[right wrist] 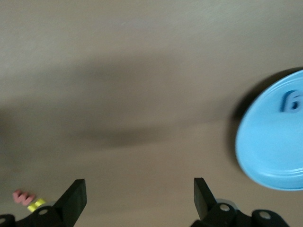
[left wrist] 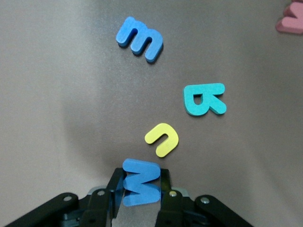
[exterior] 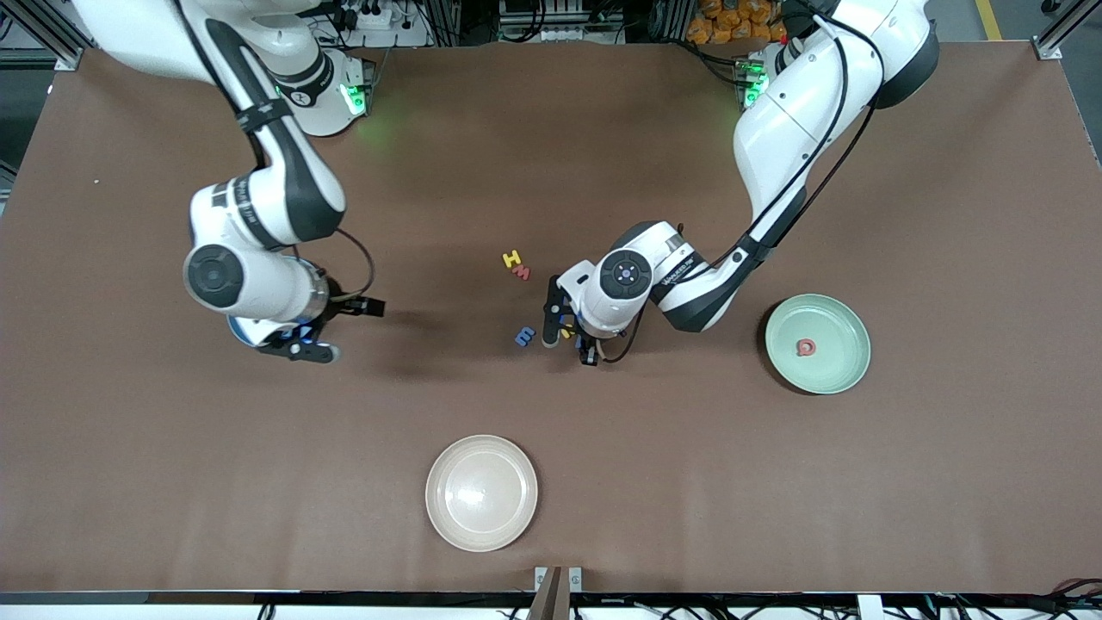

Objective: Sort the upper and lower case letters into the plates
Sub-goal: 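Put W on green plate with the left gripper while the right gripper returns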

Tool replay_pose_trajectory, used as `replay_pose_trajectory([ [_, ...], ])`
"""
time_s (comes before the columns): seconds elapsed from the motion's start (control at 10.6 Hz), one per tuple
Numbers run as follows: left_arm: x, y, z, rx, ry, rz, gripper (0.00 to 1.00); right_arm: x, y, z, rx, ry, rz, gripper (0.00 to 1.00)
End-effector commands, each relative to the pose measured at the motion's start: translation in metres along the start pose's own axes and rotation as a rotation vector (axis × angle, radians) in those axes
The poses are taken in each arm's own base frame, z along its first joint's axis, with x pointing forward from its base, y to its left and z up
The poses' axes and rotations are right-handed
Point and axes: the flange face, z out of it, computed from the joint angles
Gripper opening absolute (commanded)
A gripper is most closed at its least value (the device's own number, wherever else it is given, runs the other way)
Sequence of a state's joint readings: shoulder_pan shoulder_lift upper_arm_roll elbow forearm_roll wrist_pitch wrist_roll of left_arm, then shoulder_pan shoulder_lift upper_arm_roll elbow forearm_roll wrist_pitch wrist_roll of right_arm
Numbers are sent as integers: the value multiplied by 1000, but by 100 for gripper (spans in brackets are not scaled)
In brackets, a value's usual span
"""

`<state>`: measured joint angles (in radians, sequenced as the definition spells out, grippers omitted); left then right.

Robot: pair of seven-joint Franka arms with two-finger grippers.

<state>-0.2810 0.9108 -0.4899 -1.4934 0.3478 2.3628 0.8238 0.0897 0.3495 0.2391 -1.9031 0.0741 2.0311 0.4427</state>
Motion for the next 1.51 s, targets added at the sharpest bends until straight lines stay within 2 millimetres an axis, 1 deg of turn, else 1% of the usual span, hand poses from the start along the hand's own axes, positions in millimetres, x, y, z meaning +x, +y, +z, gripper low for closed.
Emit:
replay_pose_trajectory([
  [0.0, -26, -13, -21, -37, -35, -53, 0, -17, -38, 22, 8, -23, -7, 100],
  [0.09, -41, -22, -39, -46, -39, -102, 0, -29, -58, 35, -8, -39, -38, 100],
  [0.19, -56, -28, -54, -68, -49, -152, 0, -40, -76, 42, -18, -45, -56, 100],
  [0.28, -67, -32, -70, -72, -66, -211, 0, -53, -93, 45, -28, -46, -90, 100],
  [0.38, -78, -36, -90, -72, -93, -273, 0, -71, -117, 49, -35, -45, -145, 100],
  [0.47, -88, -38, -109, -70, -118, -345, 0, -82, -131, 52, -24, -38, -172, 100],
  [0.56, -104, -41, -132, -70, -148, -413, 0, -94, -147, 56, -18, -31, -202, 100],
  [0.66, -117, -42, -151, -71, -178, -487, 0, -104, -164, 61, -16, 2, -249, 100],
  [0.75, -156, -53, -167, -69, -195, -574, 0, -112, -178, 65, -4, 33, -282, 100],
  [0.85, -193, -60, -178, -81, -210, -635, 0, -119, -189, 67, 4, 54, -308, 100],
  [0.94, -222, -63, -185, -98, -232, -690, 0, -123, -196, 75, -11, 75, -344, 100],
  [1.04, -247, -64, -193, -107, -252, -739, 0, -125, -202, 89, -24, 88, -377, 100],
  [1.13, -280, -66, -195, -123, -262, -786, 0, -129, -212, 105, -7, 98, -395, 100],
  [1.22, -313, -68, -193, -138, -263, -831, 0, -133, -219, 115, 2, 103, -409, 100],
  [1.32, -343, -68, -183, -166, -266, -877, 0, -133, -220, 126, -12, 108, -426, 100],
  [1.41, -363, -64, -172, -192, -272, -912, 0, -132, -221, 132, -9, 118, -407, 100],
])
